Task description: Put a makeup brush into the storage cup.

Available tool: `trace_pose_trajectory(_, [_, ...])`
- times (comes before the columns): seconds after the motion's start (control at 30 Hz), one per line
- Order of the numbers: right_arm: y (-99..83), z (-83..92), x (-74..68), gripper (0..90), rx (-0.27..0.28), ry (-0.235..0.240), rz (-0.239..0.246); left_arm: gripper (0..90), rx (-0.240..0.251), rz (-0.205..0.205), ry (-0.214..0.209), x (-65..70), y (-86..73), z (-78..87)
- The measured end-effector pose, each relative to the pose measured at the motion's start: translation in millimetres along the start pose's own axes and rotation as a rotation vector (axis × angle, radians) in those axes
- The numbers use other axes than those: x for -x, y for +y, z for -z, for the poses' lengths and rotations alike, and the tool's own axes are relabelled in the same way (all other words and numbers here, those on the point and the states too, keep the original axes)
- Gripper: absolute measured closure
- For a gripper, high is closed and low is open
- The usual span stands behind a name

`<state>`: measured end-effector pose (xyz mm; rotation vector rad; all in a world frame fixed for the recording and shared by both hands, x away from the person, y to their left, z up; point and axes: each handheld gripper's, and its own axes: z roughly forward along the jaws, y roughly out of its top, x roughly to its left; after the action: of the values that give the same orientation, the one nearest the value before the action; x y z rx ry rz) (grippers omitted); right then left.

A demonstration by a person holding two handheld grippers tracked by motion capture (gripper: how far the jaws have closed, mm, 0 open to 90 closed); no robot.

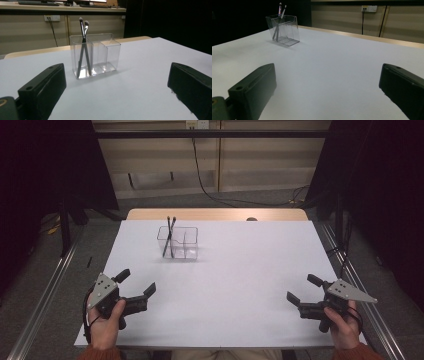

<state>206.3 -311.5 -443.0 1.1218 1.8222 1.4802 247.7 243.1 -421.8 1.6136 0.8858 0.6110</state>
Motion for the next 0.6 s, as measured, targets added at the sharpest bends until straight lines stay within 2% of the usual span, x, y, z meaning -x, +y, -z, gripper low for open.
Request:
trace_pose_trajectory(0.2, [0.1,0.8,-0.4,0.4,-0.003,-0.002,0.004,2.0,-0.014,0.004,-0.006,1.8,-8.0,3.6])
trace_pose_trajectory(0.3, [0.2,1.1,-0.4,0.3,0.001,-0.003,0.001,2.0,-0.028,-0.018,0.001,1.8,-11.1,4.0])
trace_pose_trajectory(0.6, [0.0,0.5,-1.3,0.3,-0.006,0.004,0.011,2.0,-0.041,-0.027,0.007,1.2,-14.8,2.0])
